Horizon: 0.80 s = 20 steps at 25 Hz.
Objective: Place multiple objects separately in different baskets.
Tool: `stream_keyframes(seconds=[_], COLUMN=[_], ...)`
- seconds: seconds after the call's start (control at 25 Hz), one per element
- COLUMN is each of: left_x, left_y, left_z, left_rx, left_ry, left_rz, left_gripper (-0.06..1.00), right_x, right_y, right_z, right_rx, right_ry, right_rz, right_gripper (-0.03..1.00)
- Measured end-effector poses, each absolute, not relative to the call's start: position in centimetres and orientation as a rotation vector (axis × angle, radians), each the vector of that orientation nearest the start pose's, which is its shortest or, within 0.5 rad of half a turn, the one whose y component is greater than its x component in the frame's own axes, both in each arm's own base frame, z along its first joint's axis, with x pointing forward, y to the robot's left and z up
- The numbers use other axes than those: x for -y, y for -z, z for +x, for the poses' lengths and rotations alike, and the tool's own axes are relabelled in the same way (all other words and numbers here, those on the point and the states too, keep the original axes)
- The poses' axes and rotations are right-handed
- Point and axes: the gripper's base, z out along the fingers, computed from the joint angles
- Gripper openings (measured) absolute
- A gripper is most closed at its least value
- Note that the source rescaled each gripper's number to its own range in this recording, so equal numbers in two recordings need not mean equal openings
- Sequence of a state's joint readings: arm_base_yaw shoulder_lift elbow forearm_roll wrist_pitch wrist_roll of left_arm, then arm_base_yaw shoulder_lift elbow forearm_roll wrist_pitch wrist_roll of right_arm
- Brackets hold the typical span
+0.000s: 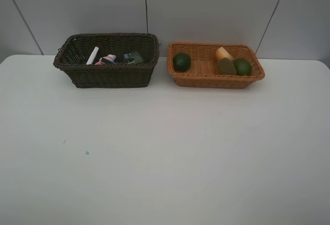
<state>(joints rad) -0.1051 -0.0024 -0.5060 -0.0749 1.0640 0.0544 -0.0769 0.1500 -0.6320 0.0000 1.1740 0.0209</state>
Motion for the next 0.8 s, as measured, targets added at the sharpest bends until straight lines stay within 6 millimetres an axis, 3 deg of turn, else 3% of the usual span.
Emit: stream_keyframes(seconds=[0.12, 0.2, 0.52, 0.8], left_x=[0.5, 0.5, 0.5, 0.5], left_y=[-27.9, -27.9, -27.9, -27.9], left_z=[-0.7, -0.7, -0.7, -0.7], left_rx=[-2.032, -2.032, -2.032, -2.032], left_ry=[0.121, 0.121, 0.121, 0.121], left_rz=[0.166, 0.166, 0.166, 0.166], left_gripper=[0.80, 0.80, 0.80, 0.80], right_x=[-0.1, -0.1, 0.0, 0.1], right_y=[-29.7, -29.4, -28.4, -28.1], right_z=[-2.1, -2.6, -2.0, -0.8], right_rx=[-2.097, -2.095, -2.118, -2.038], right_ry=[0.027, 0.024, -0.006, -0.038], right_rz=[0.082, 0.056, -0.025, 0.045], right_gripper=[1.00, 1.00, 1.00, 1.00])
